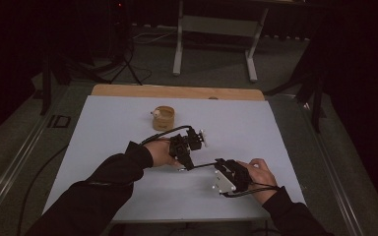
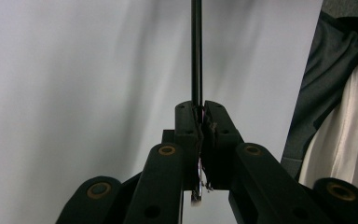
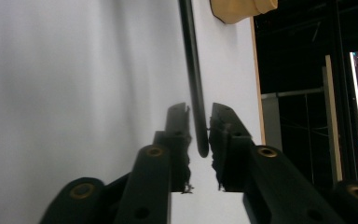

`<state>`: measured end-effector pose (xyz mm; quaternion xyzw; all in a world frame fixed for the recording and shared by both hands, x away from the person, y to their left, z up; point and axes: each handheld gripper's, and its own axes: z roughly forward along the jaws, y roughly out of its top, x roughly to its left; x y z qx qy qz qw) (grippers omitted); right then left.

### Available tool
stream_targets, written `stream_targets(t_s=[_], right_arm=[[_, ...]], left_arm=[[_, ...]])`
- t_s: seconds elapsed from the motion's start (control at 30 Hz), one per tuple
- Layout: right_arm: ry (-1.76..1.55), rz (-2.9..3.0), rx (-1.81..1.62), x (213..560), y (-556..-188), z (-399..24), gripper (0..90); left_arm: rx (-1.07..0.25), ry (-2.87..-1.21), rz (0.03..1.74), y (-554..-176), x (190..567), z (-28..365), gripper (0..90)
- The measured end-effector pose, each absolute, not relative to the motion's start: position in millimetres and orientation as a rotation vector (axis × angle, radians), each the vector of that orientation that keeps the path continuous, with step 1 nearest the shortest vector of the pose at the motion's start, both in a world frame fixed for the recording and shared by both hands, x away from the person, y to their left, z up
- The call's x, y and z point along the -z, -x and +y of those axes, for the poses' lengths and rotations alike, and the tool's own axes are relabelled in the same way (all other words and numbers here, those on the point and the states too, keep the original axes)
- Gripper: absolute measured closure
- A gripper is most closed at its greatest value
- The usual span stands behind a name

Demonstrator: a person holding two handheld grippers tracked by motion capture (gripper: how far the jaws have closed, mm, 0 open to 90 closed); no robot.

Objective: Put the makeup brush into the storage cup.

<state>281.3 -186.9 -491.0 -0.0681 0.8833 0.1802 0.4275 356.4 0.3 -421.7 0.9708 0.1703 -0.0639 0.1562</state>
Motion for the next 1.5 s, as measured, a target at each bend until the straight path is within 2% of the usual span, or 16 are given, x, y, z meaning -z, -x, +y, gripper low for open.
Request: stream_targets(t_s=[0.03, 0.23, 0.27, 0.4, 0.5, 0.53, 0.57, 0.63, 0.7, 0.73, 0.8, 1.1, 1.5], right_arm=[[0.183, 2.224, -0.439, 490.9, -281.5, -185.9, 83.0], [0.205, 2.262, -0.432, 493.5, -280.1, -184.9, 85.5], [0.205, 2.262, -0.432, 493.5, -280.1, -184.9, 85.5], [0.207, 2.29, -0.39, 494.5, -281.7, -184.7, 85.6], [0.191, 2.318, -0.382, 494.9, -282.2, -184.7, 85.6], [0.181, 2.325, -0.385, 494.8, -282.2, -184.8, 85.6], [0.15, 2.341, -0.386, 494.1, -283.3, -185.5, 85.6], [0.092, 2.369, -0.401, 492.8, -285.1, -186.0, 85.6], [0.064, 2.375, -0.404, 492.0, -285.7, -186.4, 85.6], [0.041, 2.38, -0.407, 490.8, -286.4, -186.7, 85.7], [-0.064, 2.41, -0.438, 486.1, -288.4, -186.8, 85.8], [-0.321, 2.535, -0.534, 476.1, -295.9, -184.8, 85.8], [-0.505, 2.573, -0.587, 468.7, -302.2, -188.3, 85.8]], left_arm=[[0.182, -2.781, 0.485, -356.2, 421.5, 0.2, 85.3], [0.182, -2.771, 0.488, -358.9, 420.6, 2.2, 83.3], [0.14, -2.761, 0.49, -358.8, 420.5, 2.5, 83.3], [0.15, -2.685, 0.48, -360.4, 413.2, 4.6, 57.2], [0.134, -2.653, 0.491, -360.2, 409.1, 6.4, 46.3], [0.083, -2.606, 0.513, -361.6, 404.2, 11.1, 46.3], [0.072, -2.594, 0.519, -362.3, 402.5, 13.8, 32.7], [0.046, -2.563, 0.541, -363.6, 399.6, 18.6, 19.5], [0.048, -2.524, 0.558, -364.9, 398.1, 21.7, 13.8], [0.044, -2.463, 0.578, -367.4, 393.3, 29.2, 13.8], [0.007, -2.408, 0.576, -369.0, 388.4, 36.1, 3.1], [-0.242, -2.246, 0.517, -363.7, 370.0, 59.8, 1.5], [-0.336, -2.128, 0.561, -353.4, 378.9, 86.9, 1.6]])
